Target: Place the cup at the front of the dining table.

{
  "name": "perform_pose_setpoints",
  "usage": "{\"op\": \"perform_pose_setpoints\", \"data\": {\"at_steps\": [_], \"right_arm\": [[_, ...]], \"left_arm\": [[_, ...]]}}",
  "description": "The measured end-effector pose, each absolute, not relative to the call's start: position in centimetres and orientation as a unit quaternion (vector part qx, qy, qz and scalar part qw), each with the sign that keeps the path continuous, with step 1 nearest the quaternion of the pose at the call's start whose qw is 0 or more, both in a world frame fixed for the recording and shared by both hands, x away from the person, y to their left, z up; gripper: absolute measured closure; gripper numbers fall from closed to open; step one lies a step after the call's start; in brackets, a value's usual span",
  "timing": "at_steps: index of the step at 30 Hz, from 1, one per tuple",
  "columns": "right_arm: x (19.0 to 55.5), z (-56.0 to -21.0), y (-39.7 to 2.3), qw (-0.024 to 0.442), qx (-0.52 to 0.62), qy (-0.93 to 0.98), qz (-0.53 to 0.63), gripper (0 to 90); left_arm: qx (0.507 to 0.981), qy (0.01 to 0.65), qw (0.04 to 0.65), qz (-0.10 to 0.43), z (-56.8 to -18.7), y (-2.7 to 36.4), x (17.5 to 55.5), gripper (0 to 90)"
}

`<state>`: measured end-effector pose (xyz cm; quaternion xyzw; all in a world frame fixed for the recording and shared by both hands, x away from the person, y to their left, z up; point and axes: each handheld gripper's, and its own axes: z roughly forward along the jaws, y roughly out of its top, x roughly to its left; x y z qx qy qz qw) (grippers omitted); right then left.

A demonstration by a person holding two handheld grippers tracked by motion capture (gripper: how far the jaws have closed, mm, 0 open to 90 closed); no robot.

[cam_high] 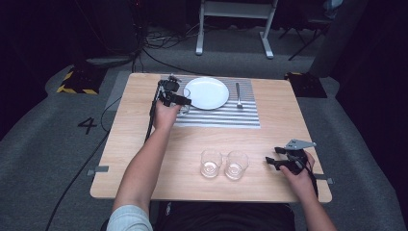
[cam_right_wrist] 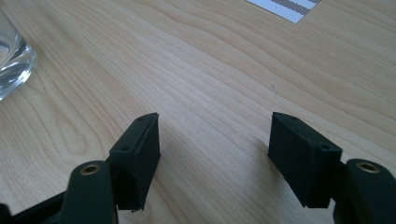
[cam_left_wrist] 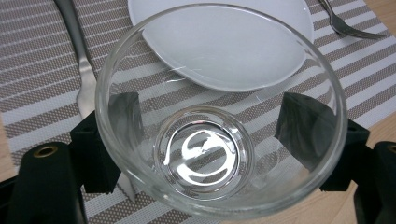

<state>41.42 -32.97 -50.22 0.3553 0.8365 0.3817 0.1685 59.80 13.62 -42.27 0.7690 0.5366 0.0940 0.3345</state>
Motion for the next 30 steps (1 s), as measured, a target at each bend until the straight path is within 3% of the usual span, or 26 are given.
{"op": "perform_pose_setpoints", "data": {"at_steps": [30], "right_arm": [[41.4,-50.2,-32.9,0.170,0.348,0.838,0.384,34.3]], "left_arm": [[0.796,0.526,0.276,0.117,-44.4,12.1,60.9,20.0]]}}
